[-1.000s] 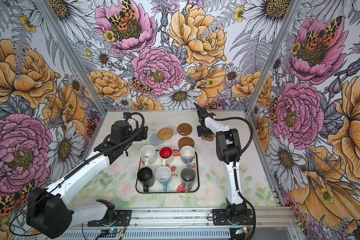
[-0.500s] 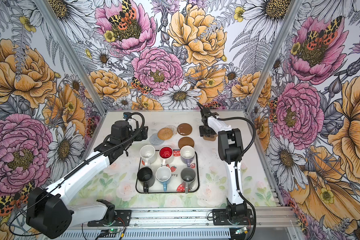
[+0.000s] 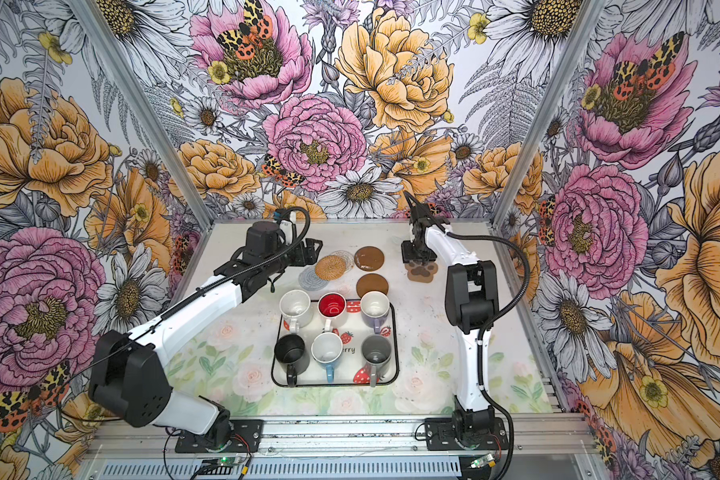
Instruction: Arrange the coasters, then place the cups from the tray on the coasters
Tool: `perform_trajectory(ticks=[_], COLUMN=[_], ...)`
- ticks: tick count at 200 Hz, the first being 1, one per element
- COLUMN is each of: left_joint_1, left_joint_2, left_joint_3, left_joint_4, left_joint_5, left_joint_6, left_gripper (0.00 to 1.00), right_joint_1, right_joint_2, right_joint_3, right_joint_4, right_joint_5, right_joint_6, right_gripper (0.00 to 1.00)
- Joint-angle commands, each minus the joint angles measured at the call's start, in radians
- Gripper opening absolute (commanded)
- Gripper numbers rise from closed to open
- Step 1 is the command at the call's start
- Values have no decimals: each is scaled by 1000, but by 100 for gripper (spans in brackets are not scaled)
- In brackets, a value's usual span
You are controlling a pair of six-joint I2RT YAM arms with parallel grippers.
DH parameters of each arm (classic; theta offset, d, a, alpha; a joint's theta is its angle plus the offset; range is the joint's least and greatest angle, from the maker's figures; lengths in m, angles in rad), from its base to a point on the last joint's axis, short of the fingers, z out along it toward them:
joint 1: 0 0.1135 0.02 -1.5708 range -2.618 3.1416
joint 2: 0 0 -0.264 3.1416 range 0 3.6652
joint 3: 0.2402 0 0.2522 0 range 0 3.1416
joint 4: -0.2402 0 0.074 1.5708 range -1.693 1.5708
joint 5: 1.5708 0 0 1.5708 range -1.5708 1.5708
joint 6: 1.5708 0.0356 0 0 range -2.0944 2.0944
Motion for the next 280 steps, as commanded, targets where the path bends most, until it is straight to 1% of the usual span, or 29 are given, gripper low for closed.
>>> perform_trajectory(ticks=[1, 10, 36, 41, 64, 91, 124, 142, 168, 188, 211, 262, 280], left_joint_1=[-20, -23, -37, -43, -66, -82, -91, -93, -95, -98, -99, -108, -110], left_joint_2=[96, 143, 280, 332, 444, 524, 587, 621, 658, 682, 706, 746, 755], left_joint_3=[97, 139, 253, 280, 384, 431, 479, 509, 532, 541, 551, 565, 564], left_joint_4=[-64, -78, -123, -140, -213, -238, -292, -337, -360, -363, -363, -363, -363], left_joint_5=[139, 162, 271, 284, 289, 301, 286, 260, 270, 280, 292, 313, 320], left_joint_6=[-24, -41, -57, -56, -49, -56, -54, -55, -65, -74, -85, -101, -105], left_gripper=[85, 85, 83, 82, 81, 81, 81, 81, 80, 80, 75, 70, 66], right_joint_1=[20, 25, 29, 29, 31, 40, 42, 43, 50, 55, 60, 61, 60], right_joint_2=[-76, -91, -124, -127, -139, -146, -147, -144, -135, -125, -119, -114, -112], right_joint_3=[-2, -30, -115, -131, -205, -285, -347, -375, -403, -418, -429, -461, -476], right_joint_4=[16, 36, 100, 110, 166, 231, 283, 314, 340, 363, 380, 405, 412], right_joint_5=[-93, -122, -205, -218, -286, -317, -362, -389, -389, -411, -422, -444, -446], right_joint_6=[24, 31, 60, 63, 94, 116, 139, 154, 171, 184, 193, 204, 206], right_gripper=[61, 61, 61, 61, 60, 60, 60, 60, 59, 58, 57, 54, 52])
